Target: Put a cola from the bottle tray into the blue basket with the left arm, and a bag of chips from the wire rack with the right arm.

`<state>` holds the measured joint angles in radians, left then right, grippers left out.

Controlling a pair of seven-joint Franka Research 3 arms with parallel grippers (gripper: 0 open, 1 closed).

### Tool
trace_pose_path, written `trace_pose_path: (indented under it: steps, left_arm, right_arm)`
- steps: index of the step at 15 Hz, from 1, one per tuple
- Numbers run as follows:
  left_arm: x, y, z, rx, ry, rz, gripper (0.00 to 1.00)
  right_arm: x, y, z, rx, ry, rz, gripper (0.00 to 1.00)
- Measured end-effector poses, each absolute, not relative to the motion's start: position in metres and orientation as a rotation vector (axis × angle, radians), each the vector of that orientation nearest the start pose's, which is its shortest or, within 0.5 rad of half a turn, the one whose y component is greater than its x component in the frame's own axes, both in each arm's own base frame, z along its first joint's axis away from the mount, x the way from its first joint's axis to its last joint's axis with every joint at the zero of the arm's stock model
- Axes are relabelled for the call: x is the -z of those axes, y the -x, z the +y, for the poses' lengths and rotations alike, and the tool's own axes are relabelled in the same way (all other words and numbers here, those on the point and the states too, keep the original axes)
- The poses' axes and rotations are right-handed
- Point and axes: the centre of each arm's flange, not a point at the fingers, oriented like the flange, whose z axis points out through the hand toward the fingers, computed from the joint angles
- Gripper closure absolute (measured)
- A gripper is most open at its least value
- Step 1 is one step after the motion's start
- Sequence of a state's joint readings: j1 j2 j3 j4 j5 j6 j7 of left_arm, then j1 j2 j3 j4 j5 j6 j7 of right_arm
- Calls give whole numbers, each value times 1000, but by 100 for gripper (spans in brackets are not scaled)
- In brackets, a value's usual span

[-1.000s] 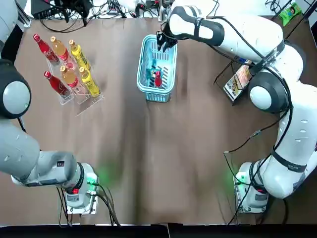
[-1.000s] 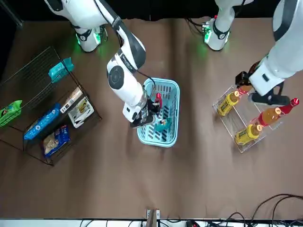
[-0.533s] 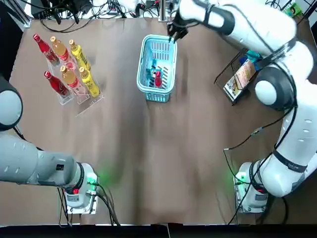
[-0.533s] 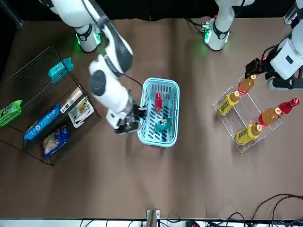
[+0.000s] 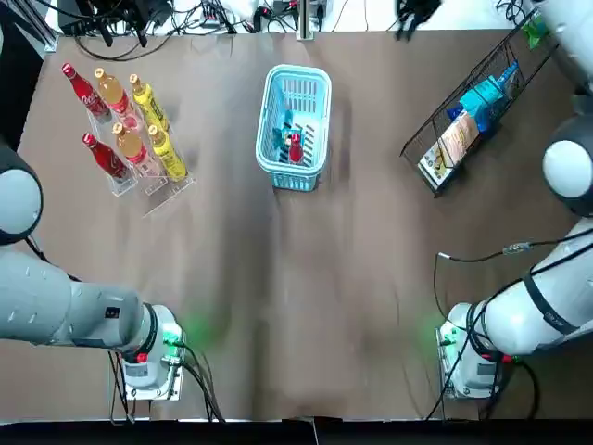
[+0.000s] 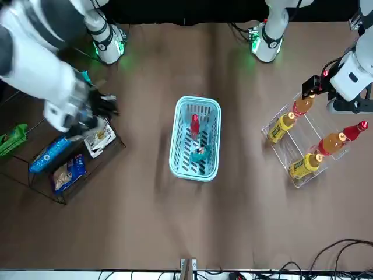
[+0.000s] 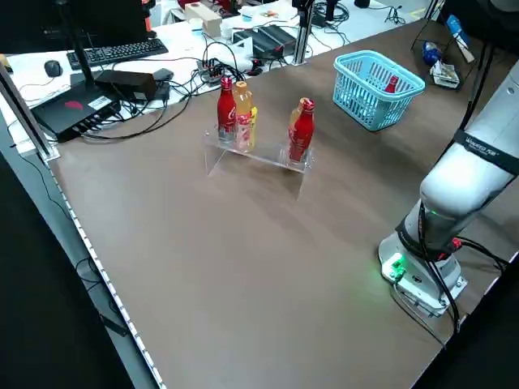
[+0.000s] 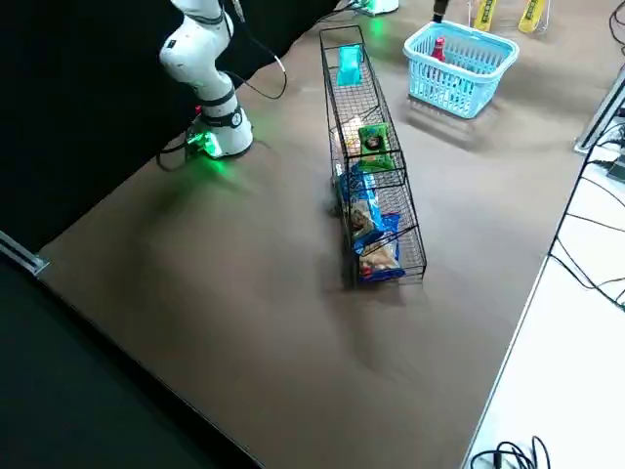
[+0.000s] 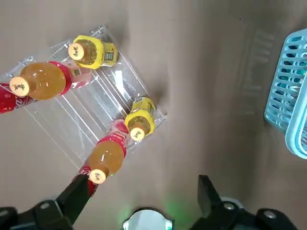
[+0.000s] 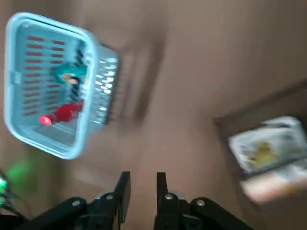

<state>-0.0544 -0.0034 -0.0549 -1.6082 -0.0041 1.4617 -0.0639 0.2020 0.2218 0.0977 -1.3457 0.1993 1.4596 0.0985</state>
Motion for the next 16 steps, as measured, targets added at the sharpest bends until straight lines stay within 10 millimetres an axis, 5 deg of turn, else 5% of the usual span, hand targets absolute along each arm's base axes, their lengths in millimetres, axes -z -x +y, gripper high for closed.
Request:
trace_pose_path:
  steps: [4, 10, 16]
  left_arm:
    - [-600, -537, -62, -225, 3124, 70, 0]
    - [-601, -540, -68, -189, 3127, 80, 0]
    - [-607, -541, -67, -166, 3129, 74, 0]
  right_arm:
    - [-635, -558, 137, -163, 3035, -294, 69]
    - [-624, -527, 92, -108, 3072, -244, 69]
    - [-623, -519, 91, -90, 3067, -324, 20]
